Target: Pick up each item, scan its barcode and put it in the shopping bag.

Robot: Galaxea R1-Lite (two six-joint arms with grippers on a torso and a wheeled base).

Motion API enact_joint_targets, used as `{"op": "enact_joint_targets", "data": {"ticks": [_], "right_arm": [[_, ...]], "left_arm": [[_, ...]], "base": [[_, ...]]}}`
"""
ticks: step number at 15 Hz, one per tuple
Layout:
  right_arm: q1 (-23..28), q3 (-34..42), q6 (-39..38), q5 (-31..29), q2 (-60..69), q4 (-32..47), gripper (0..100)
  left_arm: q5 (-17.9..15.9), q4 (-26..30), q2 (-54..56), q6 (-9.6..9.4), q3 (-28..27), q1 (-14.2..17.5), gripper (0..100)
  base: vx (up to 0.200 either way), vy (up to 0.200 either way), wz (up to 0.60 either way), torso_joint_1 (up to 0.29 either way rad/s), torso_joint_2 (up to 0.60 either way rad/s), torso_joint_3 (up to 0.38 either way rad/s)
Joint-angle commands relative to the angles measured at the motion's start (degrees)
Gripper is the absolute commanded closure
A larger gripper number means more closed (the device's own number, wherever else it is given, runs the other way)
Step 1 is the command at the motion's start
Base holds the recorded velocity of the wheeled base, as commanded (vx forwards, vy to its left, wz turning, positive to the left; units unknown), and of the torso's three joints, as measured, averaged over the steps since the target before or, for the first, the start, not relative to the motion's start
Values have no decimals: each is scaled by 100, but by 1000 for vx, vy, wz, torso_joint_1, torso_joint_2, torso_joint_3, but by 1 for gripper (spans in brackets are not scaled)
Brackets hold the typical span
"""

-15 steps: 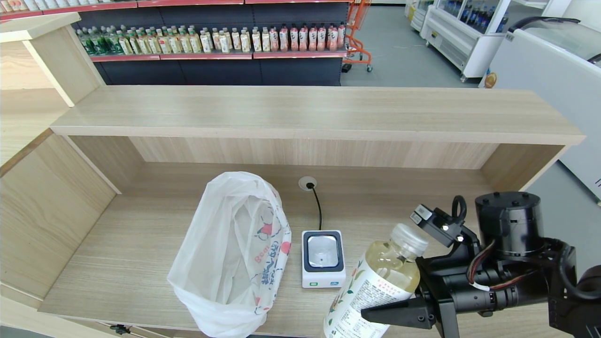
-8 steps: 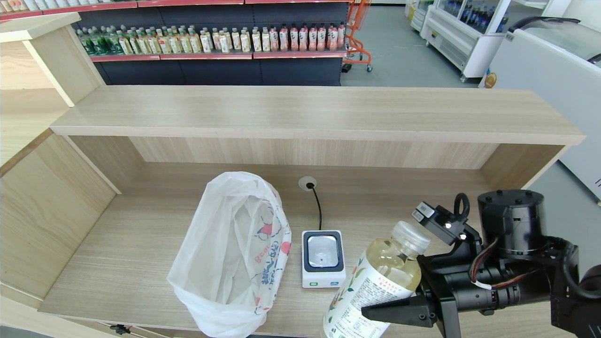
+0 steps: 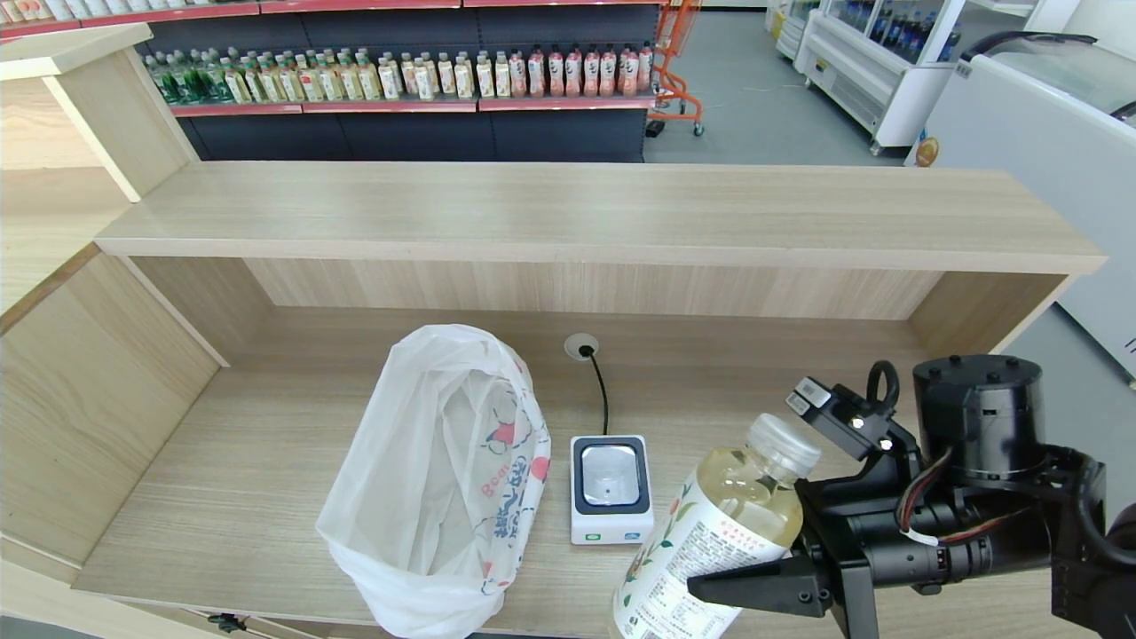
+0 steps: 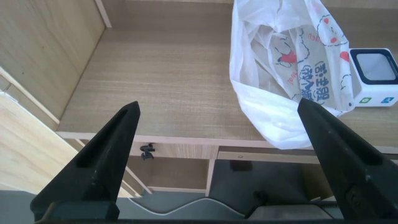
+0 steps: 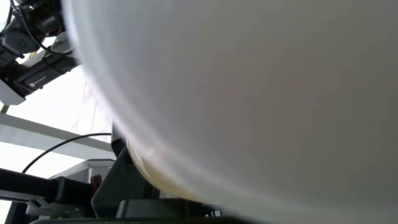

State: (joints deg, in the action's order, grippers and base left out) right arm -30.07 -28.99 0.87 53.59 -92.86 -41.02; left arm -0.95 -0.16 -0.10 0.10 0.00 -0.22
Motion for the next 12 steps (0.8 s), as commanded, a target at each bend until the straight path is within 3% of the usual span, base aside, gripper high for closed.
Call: {"op": "enact_joint_targets", "data": {"ticks": [1,8,12], "right_arm": [[10,-1,1,2,48,-2,100],[28,34,63,-173,154,-20,100],[28,-177,977,-1914,435,-231,100]], "left_arm": [[-2,-2,1,8,0,4,0],[-2,-2,1,-1,0,4,0],[-2,-2,1,-1,0,4,0]], "base": [[0,0,0,0,0,0],[0,0,0,0,0,0],[0,0,0,0,0,0]]}}
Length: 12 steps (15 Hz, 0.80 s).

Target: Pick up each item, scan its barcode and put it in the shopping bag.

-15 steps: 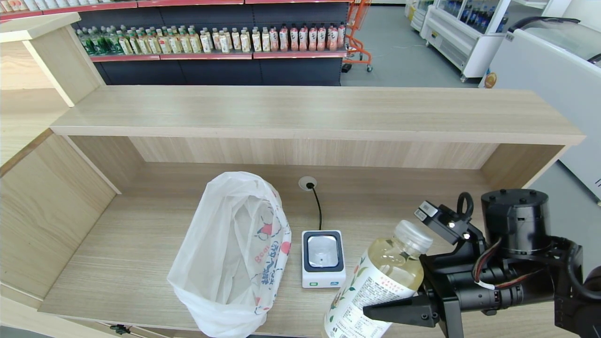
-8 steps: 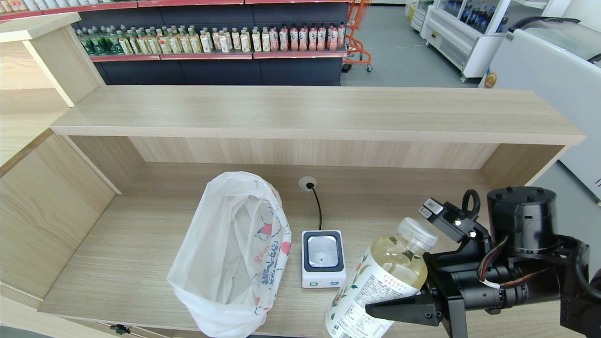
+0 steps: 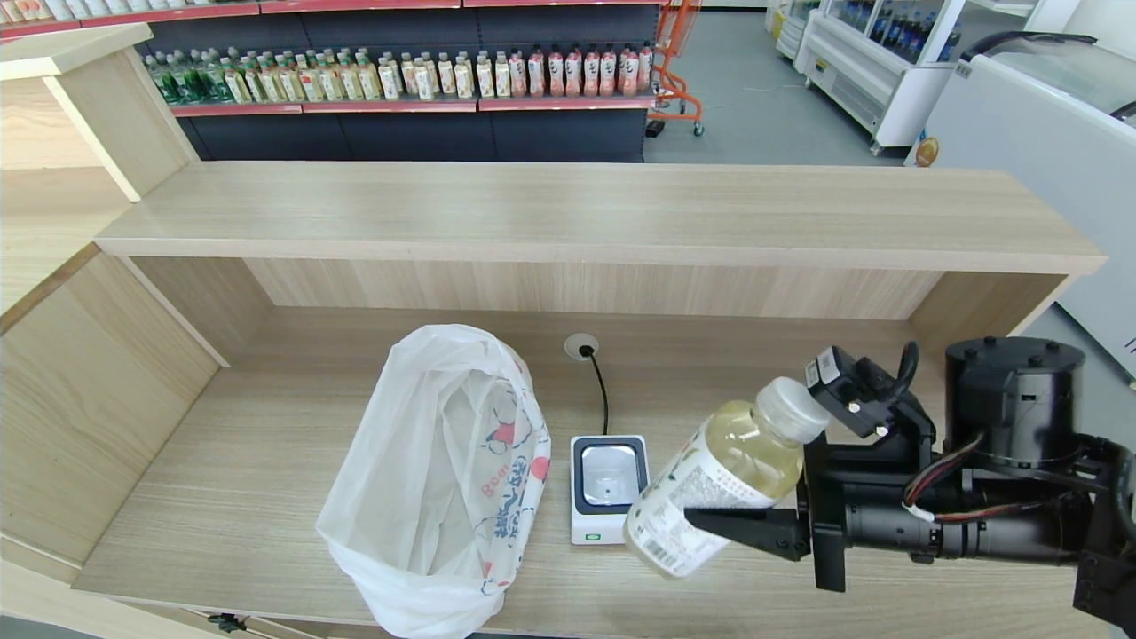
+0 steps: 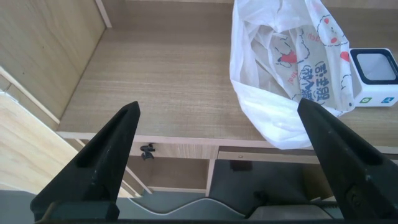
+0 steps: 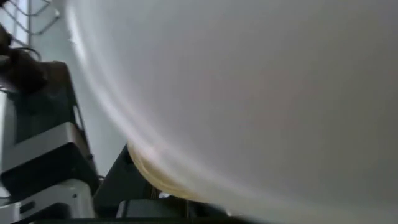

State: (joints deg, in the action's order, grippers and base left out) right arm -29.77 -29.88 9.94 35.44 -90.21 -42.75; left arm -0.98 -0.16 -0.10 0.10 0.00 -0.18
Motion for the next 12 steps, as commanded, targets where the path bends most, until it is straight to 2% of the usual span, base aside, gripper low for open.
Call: {"op": "enact_joint_targets", "data": {"ticks": [1,2,3,4,5,8,12], "right_arm": [[50,-308,729,-538,302,-14,100],[173,-475,1362,-679,355,92,100],[217,-537,1652,-714,381,180,100],[402,-633,2707,-775,469,461,100],[498,-607,3252,-933,513,487,100],[525,-405,4605,-1206,601,443,100],[446,-308,5941,-1426,768,461,100]], "left_arm": [[1,-2,1,-1,0,1,0],[1,-2,1,-1,0,1,0],[1,-2,1,8,0,1,0],[1,-2,1,8,0,1,0],[1,-2,1,-1,0,1,0],[1,-2,1,8,0,1,0],[1,-2,1,-1,0,1,0]], "base": [[0,0,0,0,0,0],[0,0,0,0,0,0],[0,0,0,0,0,0],[0,0,0,0,0,0],[0,0,0,0,0,0],[0,0,0,0,0,0],[0,0,0,0,0,0]]}}
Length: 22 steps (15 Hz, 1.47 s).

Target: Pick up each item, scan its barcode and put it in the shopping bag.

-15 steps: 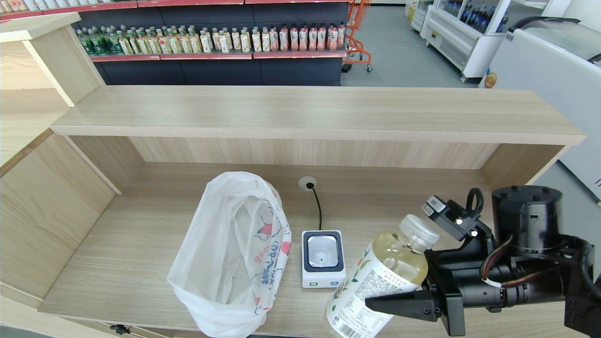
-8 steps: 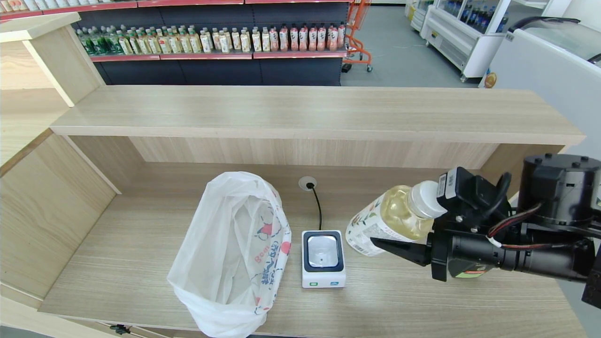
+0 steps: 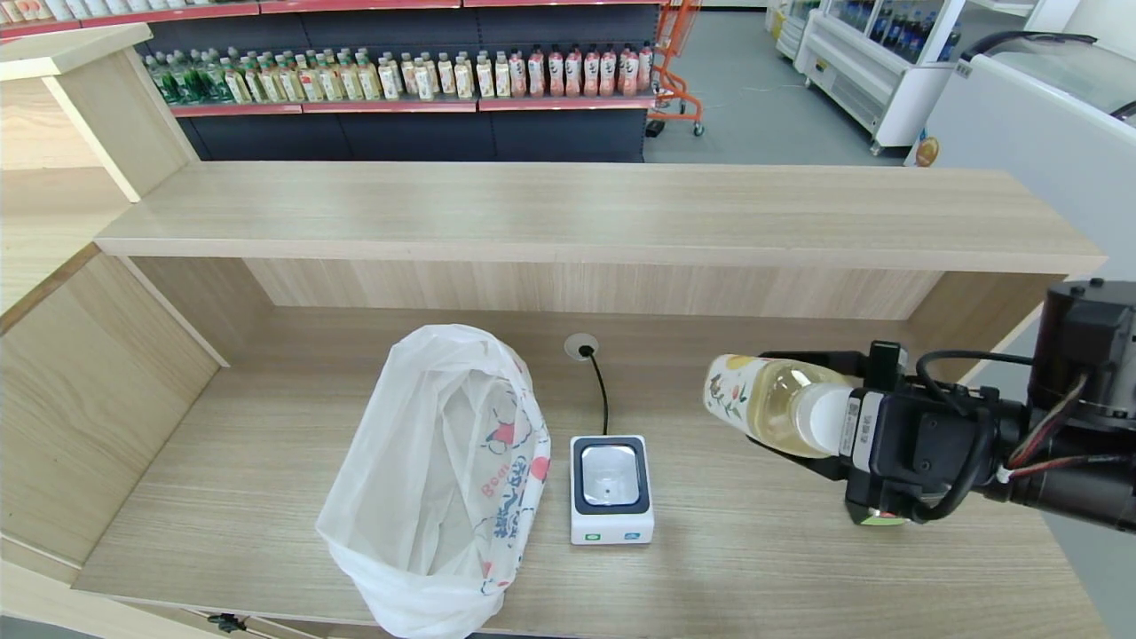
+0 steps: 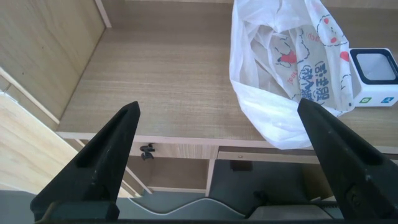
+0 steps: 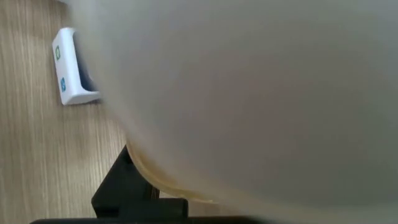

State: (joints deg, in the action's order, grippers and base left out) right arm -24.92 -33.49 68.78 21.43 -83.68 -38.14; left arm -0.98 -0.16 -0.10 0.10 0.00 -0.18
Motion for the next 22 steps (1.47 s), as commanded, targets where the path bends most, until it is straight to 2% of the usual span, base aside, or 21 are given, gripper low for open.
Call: {"op": "enact_joint_targets", "data": {"ticks": [1,5,9,11,14,16,18,22], "right_arm": [[-66,70,188,-139,115,-9,100],[-119,-26,795,-315,-105,-79,100],[-725,-17,883,-675,-632,-1046,100],[-945,-9,883,-807,-843,-1266,100],[-1050,26,927,-913,-966,-1292,100],[-1129,141,1041,-930,-1045,-1292,100],[-1182,325,1103,-948,-1169,-1477,100],[-1164,976,1094,-974,-1582,-2558,100]], "left_arm": [[1,-2,1,8,0,1,0],[1,-2,1,8,0,1,0],[1,-2,1,-1,0,1,0],[1,-2,1,-10,0,1,0],[1,-2,1,17,0,1,0],[1,-2,1,-1,0,1,0],[1,-2,1,-1,0,1,0],[1,-2,1,8,0,1,0]], "base": [[0,0,0,0,0,0],[0,0,0,0,0,0],[0,0,0,0,0,0],[0,0,0,0,0,0],[0,200,0,-1,-4,4],[0,200,0,15,5,0],[0,0,0,0,0,0],[0,0,0,0,0,0]]}}
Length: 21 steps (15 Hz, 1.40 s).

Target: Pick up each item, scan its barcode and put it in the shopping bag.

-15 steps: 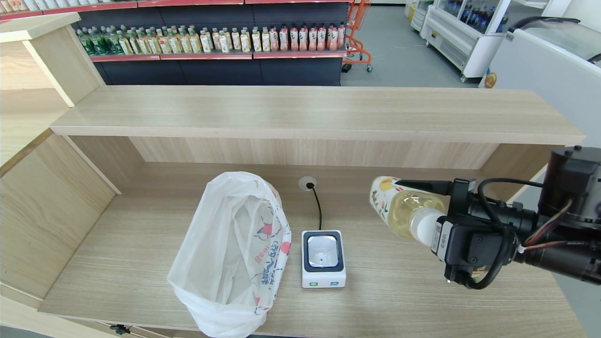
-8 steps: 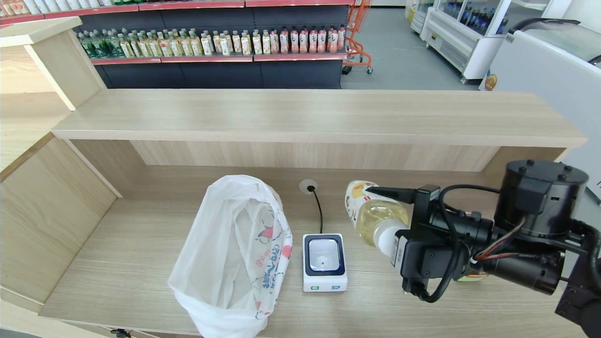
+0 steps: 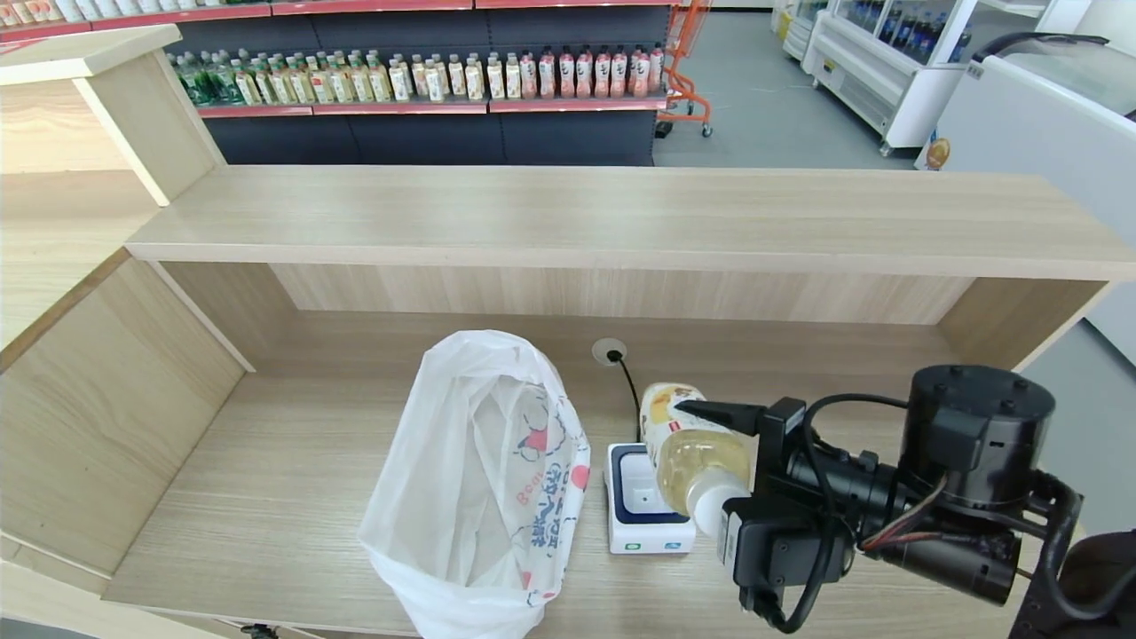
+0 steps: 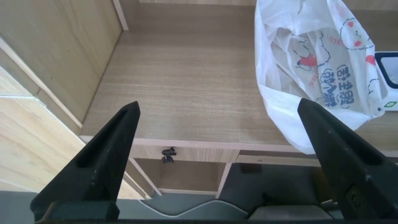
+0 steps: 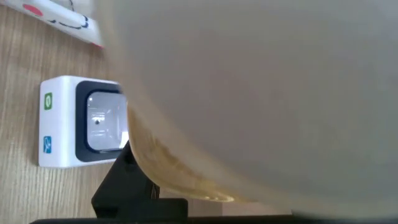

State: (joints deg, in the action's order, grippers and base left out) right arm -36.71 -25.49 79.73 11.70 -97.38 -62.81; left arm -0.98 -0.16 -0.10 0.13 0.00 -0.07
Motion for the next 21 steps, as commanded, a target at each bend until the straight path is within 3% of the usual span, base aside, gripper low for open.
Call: {"op": "enact_joint_targets", "data": {"ticks": [1,14,21], "right_arm": [[23,273,-1,-1,-273,-215,100],[23,448,8,34,-1626,-1867,100],[85,413,8,34,-1820,-1981,100]], "left_arm": [[1,-2,1,4,0,-10,0],[1,-2,1,4,0,-10,0],[1,-2,1,-5,0,-10,0]], "base": [[0,0,0,0,0,0],[0,0,0,0,0,0],[0,0,0,0,0,0]]}}
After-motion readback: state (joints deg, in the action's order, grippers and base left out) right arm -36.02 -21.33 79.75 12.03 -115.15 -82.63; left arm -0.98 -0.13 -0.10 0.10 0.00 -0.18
